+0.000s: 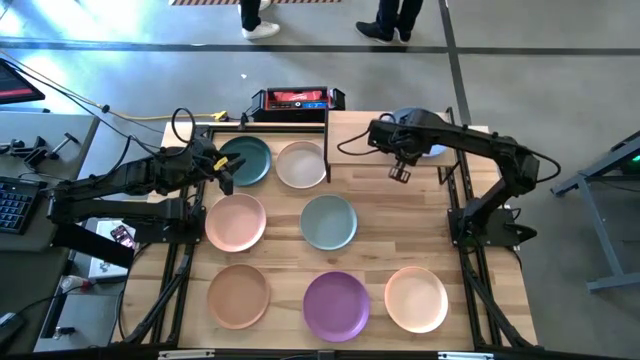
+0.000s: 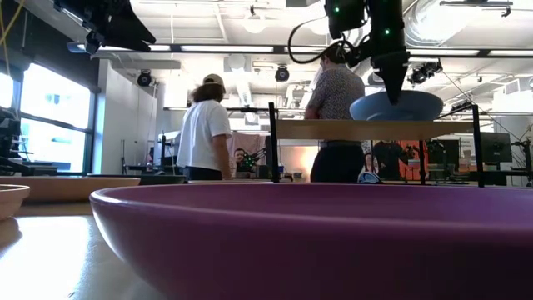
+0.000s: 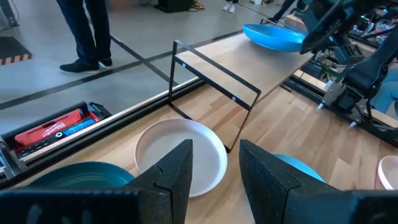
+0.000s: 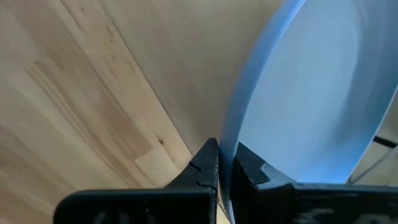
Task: Place and stack plates onto a shelf
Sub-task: Put the blue plate on the shelf
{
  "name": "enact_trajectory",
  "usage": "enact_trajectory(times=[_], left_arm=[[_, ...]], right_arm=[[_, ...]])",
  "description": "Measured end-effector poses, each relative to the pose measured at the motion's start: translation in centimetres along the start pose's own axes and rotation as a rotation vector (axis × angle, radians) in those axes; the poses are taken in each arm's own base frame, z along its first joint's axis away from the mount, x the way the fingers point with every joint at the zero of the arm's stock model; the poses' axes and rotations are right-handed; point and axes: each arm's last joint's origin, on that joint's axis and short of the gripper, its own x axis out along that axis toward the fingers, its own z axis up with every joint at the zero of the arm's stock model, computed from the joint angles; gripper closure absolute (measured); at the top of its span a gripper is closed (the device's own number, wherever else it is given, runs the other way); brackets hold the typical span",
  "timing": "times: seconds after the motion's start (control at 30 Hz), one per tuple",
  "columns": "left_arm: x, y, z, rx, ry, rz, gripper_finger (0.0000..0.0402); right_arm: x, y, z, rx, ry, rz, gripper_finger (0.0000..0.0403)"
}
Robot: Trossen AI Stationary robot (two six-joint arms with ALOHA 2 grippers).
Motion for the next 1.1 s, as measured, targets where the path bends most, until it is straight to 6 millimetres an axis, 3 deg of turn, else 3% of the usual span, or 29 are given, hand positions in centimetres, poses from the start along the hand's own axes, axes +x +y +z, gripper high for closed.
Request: enact_trajectory(times=[0.47, 1.1], left_arm=[[0.0, 0.0, 0.0, 0.000, 0.000, 0.000, 0.0280], [0.0, 0.0, 0.0, -0.002, 0.000, -0.001, 0.0280]], right_arm=[[0.7, -1.3, -0.1, 0.102, 0.037, 0.103, 0.0402], [0.7, -1.2, 0.0, 0.106, 0.039, 0.156, 0.0402]])
